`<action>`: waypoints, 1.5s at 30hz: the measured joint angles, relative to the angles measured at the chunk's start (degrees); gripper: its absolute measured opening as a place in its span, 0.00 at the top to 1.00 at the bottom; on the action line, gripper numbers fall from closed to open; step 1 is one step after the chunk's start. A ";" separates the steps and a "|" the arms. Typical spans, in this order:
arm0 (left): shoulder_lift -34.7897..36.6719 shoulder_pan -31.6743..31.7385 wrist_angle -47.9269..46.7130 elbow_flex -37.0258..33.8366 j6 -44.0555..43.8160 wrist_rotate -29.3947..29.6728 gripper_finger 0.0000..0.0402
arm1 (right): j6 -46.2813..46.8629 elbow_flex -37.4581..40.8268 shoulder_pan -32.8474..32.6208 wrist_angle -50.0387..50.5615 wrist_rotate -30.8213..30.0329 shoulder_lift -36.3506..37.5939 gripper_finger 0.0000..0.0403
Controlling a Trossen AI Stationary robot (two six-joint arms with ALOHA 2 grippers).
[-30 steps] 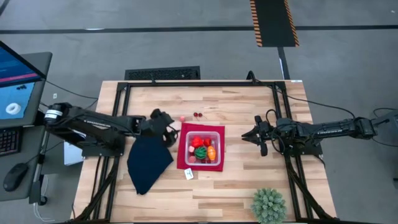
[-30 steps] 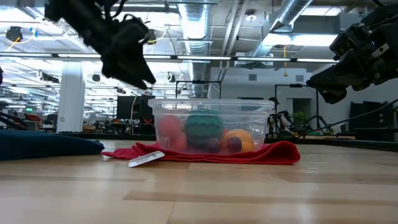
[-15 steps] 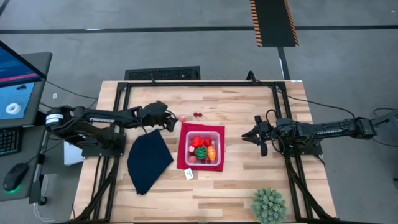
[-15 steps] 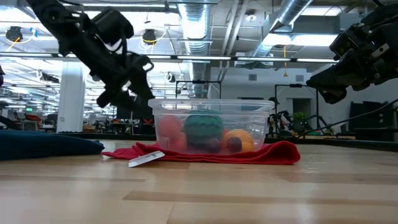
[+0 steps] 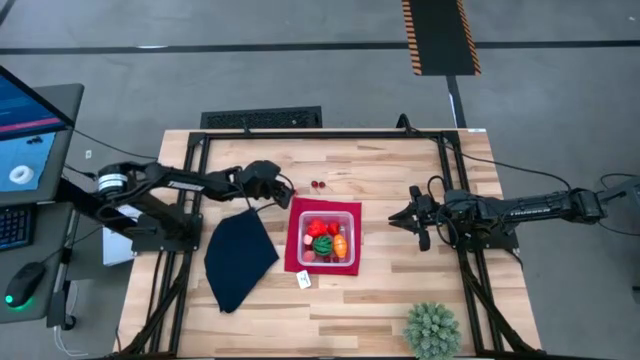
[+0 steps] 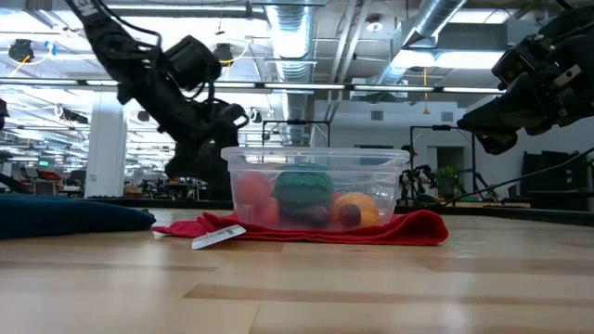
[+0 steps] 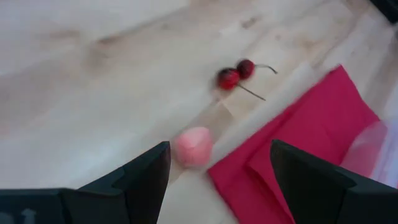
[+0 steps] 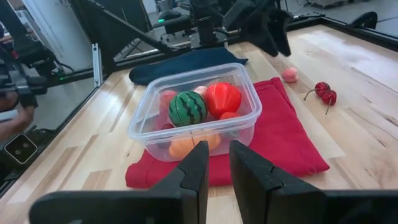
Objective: Pick and placing Produce into tupperware
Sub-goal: Put the peach in the transparent bin
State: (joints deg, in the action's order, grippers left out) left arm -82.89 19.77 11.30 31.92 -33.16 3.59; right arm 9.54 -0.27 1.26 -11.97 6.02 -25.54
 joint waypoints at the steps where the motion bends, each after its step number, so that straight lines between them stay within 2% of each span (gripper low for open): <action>1: -1.07 0.18 -0.16 0.74 0.59 -1.20 0.34 | 0.00 0.00 0.02 -0.02 -0.02 0.00 0.78; 8: -6.32 0.90 -3.21 4.05 1.07 -4.60 0.34 | 0.00 0.00 0.00 -0.02 -0.02 0.00 0.78; 14: -6.35 0.94 -2.38 4.09 1.03 -1.27 0.34 | 0.00 0.02 0.00 -0.02 -0.01 0.00 0.78; 27: -6.35 1.14 -3.03 4.09 3.58 -2.15 0.34 | -0.02 0.01 0.00 -0.02 -0.01 0.00 0.78; 30: -6.32 1.65 -7.65 4.87 6.78 -5.07 0.34 | 0.00 0.01 0.01 -0.02 0.00 0.00 0.78; 35: -6.32 1.73 -14.98 7.44 10.85 -6.19 0.34 | -0.01 0.01 0.01 -0.01 -0.02 0.00 0.78; 39: -6.28 1.77 -17.28 9.33 11.12 -4.45 0.34 | -0.02 0.02 0.00 -0.02 -0.01 0.00 0.78; 45: -6.28 3.23 -18.59 10.78 12.74 -5.90 0.34 | -0.02 0.01 0.01 -0.01 -0.01 0.00 0.78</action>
State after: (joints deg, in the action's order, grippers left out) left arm -89.17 22.99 -7.30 42.70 -20.42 -2.31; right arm 9.52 -0.26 1.27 -11.98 6.01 -25.54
